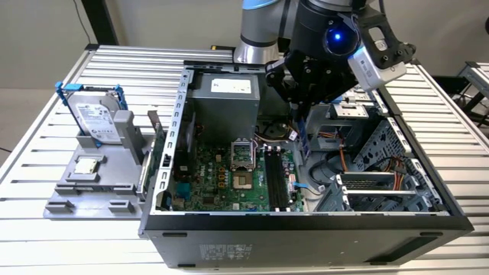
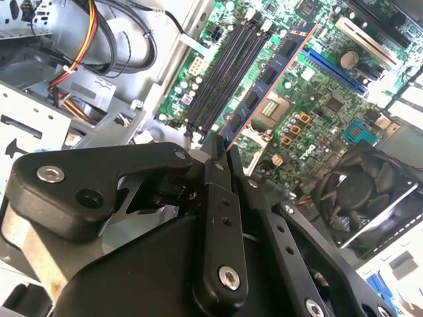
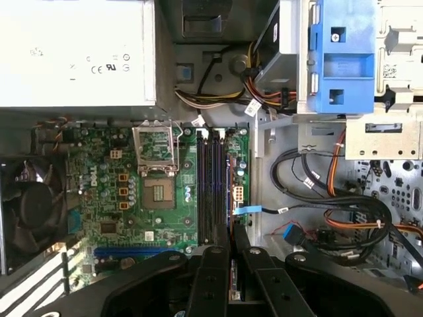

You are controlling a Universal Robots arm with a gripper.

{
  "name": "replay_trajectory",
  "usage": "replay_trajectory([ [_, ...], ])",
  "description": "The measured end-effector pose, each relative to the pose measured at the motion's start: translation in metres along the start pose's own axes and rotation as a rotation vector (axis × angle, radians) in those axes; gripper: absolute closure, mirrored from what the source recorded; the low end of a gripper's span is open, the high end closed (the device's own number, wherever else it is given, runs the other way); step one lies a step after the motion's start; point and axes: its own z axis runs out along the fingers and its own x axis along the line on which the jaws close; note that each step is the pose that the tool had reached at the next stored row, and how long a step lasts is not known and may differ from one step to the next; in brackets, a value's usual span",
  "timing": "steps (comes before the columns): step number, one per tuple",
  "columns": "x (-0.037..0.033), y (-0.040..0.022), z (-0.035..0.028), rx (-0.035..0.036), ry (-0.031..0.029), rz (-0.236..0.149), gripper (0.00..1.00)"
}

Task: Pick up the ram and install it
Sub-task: 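Insert the ram into the slot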

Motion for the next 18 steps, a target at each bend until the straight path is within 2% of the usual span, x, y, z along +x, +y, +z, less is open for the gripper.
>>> replay_trajectory([
  [16,0.0000,0.0000,0.0010,0.0013,-0.0005,0.042,1.00],
  [18,0.0000,0.0000,0.0012,0.0017,-0.0007,0.056,1.00],
])
